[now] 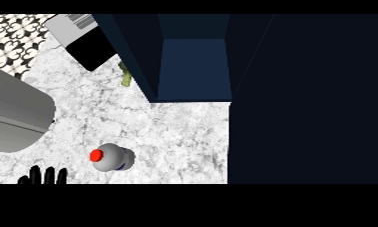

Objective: Pick up the bottled water, place it into the cabinet and close the cabinet

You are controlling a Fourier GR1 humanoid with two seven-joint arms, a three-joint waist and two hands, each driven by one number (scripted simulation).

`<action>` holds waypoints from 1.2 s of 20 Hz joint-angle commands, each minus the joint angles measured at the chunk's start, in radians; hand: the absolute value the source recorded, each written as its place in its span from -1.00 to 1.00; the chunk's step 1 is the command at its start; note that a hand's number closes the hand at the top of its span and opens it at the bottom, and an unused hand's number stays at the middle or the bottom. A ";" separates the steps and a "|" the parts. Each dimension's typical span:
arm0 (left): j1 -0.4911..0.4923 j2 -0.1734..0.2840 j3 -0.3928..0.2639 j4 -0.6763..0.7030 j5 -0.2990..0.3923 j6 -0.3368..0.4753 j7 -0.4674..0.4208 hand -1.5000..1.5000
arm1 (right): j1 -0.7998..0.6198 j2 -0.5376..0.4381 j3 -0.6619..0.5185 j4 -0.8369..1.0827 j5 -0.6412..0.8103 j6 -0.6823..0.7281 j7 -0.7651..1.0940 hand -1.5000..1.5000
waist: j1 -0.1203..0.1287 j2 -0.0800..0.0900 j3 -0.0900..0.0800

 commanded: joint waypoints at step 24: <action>-0.400 -0.112 0.408 0.838 0.291 -0.303 -0.323 -1.00 | 0.348 -0.028 -0.102 -0.184 -0.114 0.162 -0.206 -1.00 | -0.007 0.003 0.001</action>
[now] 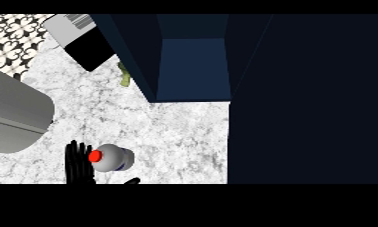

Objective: Pick up the bottled water, place it into the cabinet and close the cabinet

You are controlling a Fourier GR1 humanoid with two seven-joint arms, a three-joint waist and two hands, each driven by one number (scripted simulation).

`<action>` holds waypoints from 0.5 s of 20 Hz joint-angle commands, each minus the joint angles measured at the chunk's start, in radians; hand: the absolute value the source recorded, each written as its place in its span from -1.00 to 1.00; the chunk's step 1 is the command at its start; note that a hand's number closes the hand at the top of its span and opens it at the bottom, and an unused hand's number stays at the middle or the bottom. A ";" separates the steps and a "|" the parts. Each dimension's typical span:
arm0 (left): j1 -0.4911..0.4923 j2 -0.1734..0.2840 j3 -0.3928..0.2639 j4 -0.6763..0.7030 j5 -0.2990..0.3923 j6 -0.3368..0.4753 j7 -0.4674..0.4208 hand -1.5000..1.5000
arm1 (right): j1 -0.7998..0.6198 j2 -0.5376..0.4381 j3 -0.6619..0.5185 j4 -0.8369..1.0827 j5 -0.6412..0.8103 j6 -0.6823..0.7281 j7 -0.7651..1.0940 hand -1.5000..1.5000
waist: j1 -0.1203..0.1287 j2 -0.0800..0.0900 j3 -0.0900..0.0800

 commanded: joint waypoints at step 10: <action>-0.156 0.028 0.136 0.288 0.096 -0.157 -0.139 -1.00 | 0.142 0.040 0.003 -0.195 -0.027 0.027 -0.003 -1.00 | 0.000 0.000 0.000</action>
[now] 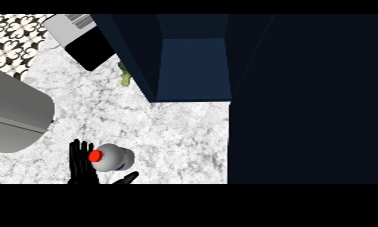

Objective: Pick up the bottled water, place it into the cabinet and close the cabinet

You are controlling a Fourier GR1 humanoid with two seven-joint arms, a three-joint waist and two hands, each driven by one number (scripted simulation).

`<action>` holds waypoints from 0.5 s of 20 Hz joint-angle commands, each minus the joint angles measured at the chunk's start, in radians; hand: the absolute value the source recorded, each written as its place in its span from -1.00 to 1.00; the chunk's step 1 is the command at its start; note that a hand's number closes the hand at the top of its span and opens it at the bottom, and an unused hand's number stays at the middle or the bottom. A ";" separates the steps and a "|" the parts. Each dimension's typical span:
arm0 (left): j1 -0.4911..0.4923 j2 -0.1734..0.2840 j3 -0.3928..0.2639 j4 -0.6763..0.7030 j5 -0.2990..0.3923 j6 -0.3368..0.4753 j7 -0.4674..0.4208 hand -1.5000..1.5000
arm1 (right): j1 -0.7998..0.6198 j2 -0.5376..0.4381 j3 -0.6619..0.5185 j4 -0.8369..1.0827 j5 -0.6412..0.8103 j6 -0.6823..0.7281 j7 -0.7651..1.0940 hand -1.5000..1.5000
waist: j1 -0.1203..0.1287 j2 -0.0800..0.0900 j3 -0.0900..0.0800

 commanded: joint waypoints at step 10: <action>-0.140 -0.005 0.056 0.199 0.113 -0.271 -0.096 -1.00 | 0.032 0.009 -0.056 -0.155 -0.074 0.000 0.042 -1.00 | 0.006 0.001 0.000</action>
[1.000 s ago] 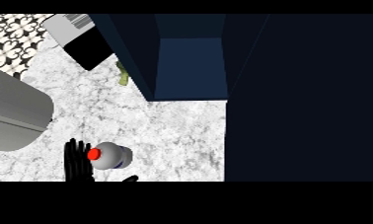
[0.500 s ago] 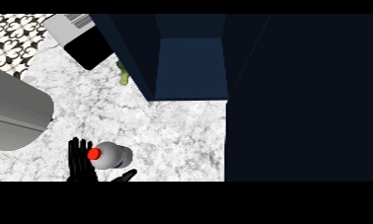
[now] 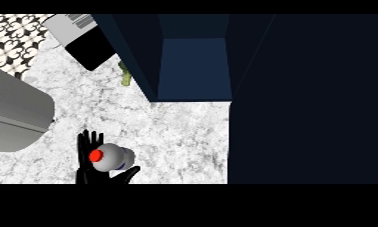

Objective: Pick up the bottled water, place it into the cabinet and close the cabinet

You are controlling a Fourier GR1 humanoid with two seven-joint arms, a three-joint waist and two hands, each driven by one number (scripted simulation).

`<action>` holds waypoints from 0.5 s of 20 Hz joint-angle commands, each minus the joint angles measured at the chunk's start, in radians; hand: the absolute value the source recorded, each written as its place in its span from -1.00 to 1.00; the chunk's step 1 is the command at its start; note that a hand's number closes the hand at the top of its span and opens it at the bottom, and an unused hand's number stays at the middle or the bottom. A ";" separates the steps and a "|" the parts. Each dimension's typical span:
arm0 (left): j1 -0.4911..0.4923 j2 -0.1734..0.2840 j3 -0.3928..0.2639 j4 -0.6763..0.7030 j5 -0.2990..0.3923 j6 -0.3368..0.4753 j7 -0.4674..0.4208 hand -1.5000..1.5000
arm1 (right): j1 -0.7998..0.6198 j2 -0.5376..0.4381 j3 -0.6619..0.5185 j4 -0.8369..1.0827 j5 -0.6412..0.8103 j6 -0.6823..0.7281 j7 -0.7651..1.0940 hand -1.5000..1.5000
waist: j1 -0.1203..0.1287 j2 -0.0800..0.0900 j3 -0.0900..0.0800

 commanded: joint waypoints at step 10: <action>-0.056 -0.008 -0.065 0.022 0.097 0.008 -0.098 1.00 | 0.018 -0.011 -0.080 -0.116 -0.127 0.030 0.064 -1.00 | 0.003 -0.001 0.001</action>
